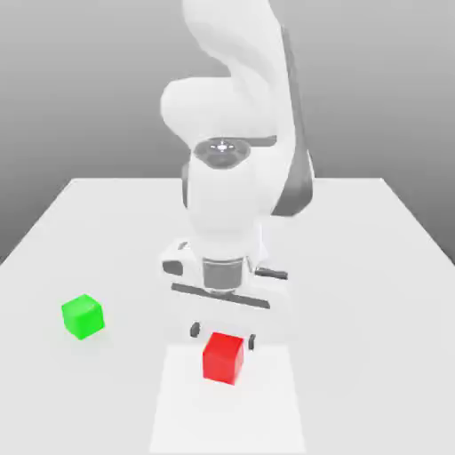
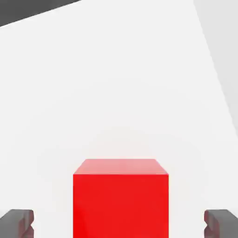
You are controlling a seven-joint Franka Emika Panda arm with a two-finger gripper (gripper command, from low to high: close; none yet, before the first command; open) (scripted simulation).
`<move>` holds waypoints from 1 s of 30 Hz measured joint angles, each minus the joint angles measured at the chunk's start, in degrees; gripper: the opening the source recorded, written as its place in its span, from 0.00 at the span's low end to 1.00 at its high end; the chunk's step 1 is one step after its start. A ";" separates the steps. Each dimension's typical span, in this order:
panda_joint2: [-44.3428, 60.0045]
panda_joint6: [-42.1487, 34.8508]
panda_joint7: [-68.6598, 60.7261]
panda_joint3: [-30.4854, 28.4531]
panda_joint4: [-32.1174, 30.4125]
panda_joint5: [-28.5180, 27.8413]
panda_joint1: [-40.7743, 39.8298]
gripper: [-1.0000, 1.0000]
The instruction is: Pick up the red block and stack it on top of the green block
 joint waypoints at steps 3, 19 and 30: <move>1.79 1.54 0.24 -0.55 0.24 -0.33 0.47 0.00; -14.23 -12.14 6.29 -2.53 -2.04 1.44 -6.49 0.00; -20.33 -17.29 33.92 -12.20 -2.85 -2.44 -26.79 0.00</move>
